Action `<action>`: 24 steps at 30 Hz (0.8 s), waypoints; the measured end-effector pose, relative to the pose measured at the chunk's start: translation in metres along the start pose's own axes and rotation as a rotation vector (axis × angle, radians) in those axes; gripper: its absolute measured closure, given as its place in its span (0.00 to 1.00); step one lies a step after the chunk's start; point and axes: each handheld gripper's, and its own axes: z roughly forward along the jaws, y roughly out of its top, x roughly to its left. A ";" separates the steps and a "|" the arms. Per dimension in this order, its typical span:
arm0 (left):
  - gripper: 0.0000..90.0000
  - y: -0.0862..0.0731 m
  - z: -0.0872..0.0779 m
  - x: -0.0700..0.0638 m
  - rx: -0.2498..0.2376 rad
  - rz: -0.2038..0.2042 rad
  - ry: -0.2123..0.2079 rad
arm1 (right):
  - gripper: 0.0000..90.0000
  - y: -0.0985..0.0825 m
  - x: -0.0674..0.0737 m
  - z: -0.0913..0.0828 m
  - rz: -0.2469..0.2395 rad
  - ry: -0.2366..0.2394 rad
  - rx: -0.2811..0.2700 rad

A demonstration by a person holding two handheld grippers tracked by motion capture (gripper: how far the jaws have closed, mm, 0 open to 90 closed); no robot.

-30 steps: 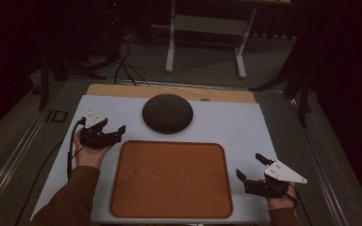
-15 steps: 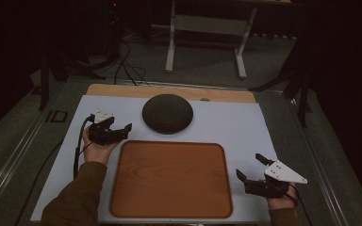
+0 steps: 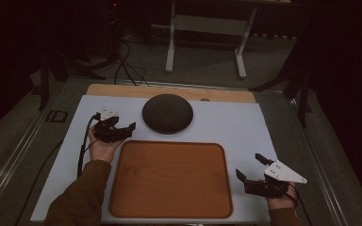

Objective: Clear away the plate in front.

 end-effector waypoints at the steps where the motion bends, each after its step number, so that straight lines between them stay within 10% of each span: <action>1: 0.29 0.000 0.002 0.000 0.002 0.001 0.001 | 0.12 0.000 0.000 0.000 -0.001 0.001 0.001; 24: 0.32 0.013 0.043 0.005 0.022 -0.051 0.001 | 0.12 0.000 0.000 -0.001 -0.002 0.001 -0.007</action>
